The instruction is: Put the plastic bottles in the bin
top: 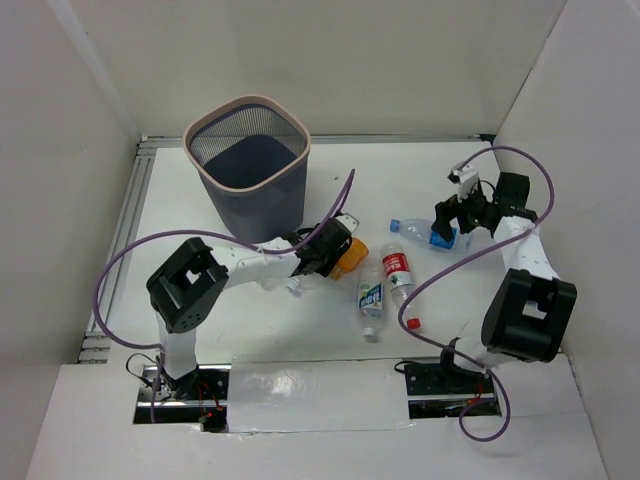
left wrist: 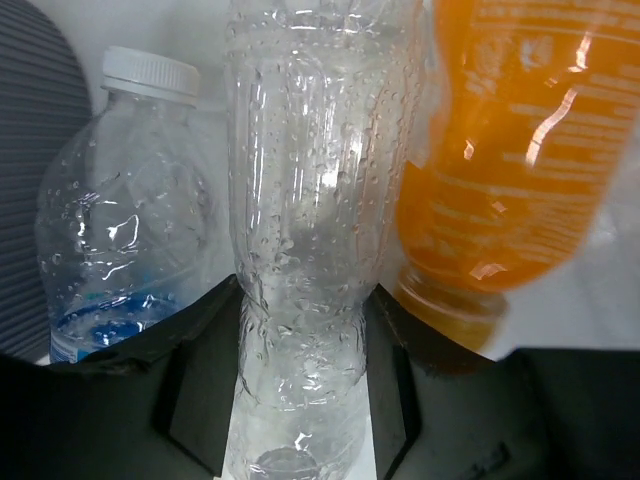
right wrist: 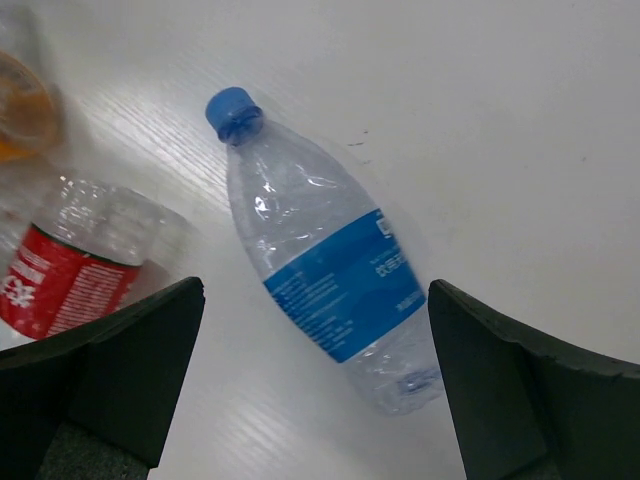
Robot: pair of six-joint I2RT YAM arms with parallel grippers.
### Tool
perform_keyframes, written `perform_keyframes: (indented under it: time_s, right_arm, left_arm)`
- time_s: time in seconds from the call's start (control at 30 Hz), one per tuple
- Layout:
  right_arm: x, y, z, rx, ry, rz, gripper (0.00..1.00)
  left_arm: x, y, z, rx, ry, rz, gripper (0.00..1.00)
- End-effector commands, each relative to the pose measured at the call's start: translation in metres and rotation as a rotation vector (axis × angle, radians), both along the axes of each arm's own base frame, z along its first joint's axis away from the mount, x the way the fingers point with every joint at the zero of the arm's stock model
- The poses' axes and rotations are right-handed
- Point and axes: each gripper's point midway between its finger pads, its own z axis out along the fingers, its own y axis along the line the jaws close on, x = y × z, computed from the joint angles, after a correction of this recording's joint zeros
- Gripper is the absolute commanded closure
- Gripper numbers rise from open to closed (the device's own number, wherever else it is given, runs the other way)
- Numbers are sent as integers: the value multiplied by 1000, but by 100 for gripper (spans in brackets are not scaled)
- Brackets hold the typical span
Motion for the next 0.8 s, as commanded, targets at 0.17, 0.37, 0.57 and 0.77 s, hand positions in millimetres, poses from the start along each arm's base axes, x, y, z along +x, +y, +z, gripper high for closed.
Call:
perform_keyframes:
  time_s: [0.17,0.37,0.57,0.77]
  right_arm:
    - [15,-13,-9,-240,-66,257,0]
    - [29,-12,-41,-324,-14,292,0]
    - [28,-5,-82,-380,93,355,0]
    - [31,-10,-113,-411,173,341,1]
  left_arm:
    - [10,-61,187,-382,-195,-141,79]
    - [39,-51,320,-564,-380,-123,79]
    - [85,45,426,-741,-613,147,76]
    - [138,146,398,-663,-683,487,76]
